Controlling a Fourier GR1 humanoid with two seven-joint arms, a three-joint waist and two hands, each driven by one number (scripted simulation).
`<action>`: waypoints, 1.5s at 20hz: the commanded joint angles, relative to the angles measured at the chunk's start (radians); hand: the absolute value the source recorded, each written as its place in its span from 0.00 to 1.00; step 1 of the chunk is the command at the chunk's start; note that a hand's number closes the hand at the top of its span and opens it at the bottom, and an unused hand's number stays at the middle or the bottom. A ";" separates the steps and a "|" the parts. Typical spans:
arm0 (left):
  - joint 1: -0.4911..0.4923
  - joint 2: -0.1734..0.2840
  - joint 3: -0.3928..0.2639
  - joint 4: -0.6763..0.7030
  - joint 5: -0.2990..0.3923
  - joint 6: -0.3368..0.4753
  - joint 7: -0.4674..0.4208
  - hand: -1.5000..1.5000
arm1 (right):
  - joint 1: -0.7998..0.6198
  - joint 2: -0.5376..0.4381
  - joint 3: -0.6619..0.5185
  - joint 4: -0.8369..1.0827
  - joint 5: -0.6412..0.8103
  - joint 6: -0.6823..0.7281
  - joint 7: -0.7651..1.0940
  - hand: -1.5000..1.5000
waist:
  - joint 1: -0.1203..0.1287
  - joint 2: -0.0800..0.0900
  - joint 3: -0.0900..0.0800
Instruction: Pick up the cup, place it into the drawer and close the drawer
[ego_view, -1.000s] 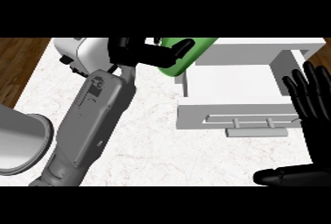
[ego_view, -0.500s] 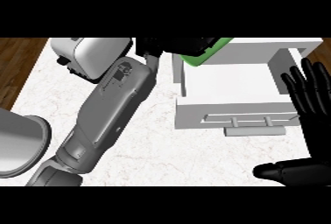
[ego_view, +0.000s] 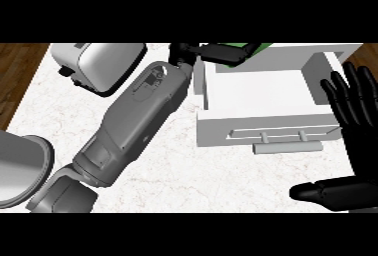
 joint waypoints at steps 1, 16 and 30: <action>-0.029 0.000 -0.094 0.091 0.053 0.014 -0.026 1.00 | 0.004 -0.027 -0.028 0.044 -0.033 0.049 -0.040 0.00 | -0.023 0.006 0.001; -0.094 0.000 -0.325 0.235 0.114 0.078 -0.011 0.00 | -0.022 -0.009 -0.007 0.026 -0.033 0.037 -0.038 0.00 | -0.057 0.016 0.001; -0.073 0.000 -0.280 0.061 0.325 0.057 -0.149 0.00 | -0.023 0.014 -0.005 0.001 -0.136 0.044 0.013 0.00 | -0.016 0.002 0.000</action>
